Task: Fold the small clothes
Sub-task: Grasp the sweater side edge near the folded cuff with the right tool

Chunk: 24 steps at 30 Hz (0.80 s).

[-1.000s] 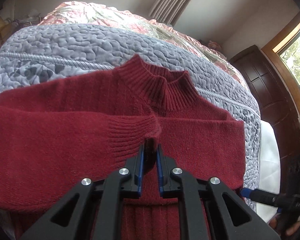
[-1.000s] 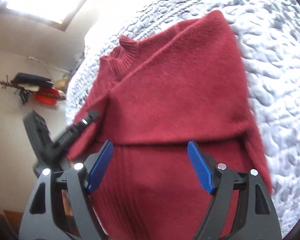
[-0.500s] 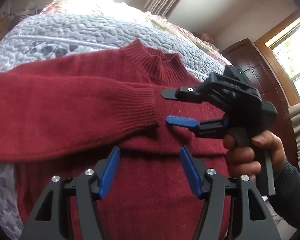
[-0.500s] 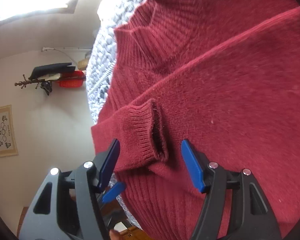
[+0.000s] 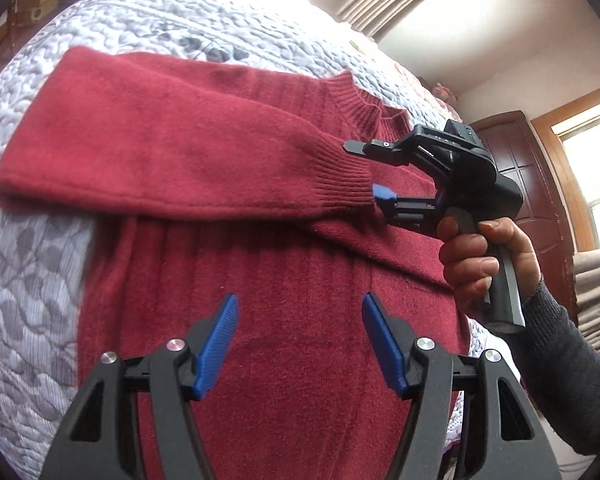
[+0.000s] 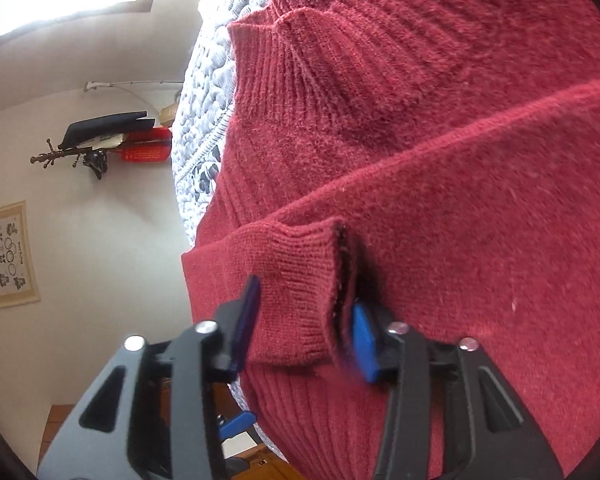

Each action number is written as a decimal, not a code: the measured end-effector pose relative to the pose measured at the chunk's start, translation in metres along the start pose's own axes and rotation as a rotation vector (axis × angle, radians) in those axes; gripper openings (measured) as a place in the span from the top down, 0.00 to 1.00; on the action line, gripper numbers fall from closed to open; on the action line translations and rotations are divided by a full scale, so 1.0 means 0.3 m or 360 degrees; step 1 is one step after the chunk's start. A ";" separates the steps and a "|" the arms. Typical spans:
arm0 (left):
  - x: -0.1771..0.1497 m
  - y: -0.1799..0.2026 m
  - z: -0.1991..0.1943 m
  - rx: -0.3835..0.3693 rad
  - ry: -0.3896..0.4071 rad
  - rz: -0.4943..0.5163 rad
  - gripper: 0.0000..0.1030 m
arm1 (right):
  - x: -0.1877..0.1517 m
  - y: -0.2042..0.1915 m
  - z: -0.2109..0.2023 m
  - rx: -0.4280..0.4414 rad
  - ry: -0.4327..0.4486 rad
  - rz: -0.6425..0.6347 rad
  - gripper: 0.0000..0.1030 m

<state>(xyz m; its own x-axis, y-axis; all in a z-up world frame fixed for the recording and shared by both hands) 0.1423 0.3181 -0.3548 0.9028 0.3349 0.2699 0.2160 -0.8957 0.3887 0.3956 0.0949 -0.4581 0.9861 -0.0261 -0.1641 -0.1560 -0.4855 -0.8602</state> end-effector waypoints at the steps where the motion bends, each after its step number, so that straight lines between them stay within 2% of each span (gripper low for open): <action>1: -0.003 -0.009 -0.006 0.0005 -0.0002 -0.0001 0.37 | 0.002 -0.005 0.004 0.0004 -0.0005 -0.0001 0.81; 2: -0.007 -0.020 -0.013 0.0014 -0.0005 -0.0005 0.37 | 0.004 -0.013 0.005 -0.0004 -0.0007 -0.0008 0.93; 9: -0.029 -0.098 -0.050 0.0059 -0.0006 -0.0110 0.37 | 0.000 -0.141 -0.074 -0.0021 0.0040 -0.0162 0.94; 15: -0.031 -0.108 -0.075 0.0088 0.0012 -0.0110 0.37 | 0.018 -0.237 -0.204 -0.0014 0.0139 -0.0251 0.94; 24: -0.013 -0.098 -0.091 0.0120 0.0027 -0.0098 0.37 | 0.028 -0.198 -0.426 -0.0018 0.0314 -0.0203 0.94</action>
<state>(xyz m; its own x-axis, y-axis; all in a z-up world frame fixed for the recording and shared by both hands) 0.1223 0.3510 -0.3432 0.8806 0.3944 0.2627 0.2989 -0.8925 0.3378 0.4204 0.0120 -0.3466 0.9901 -0.1333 0.0442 -0.0296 -0.5058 -0.8621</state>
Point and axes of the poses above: each gripper's, at about its wrist camera, not at the fingertips, and z roughly the way its jaws point, y to its right, x to its top, the point moved 1 cm from there along z, roughly the way its jaws point, and after that the axes turned 8 degrees about x, right-handed, at the moved point
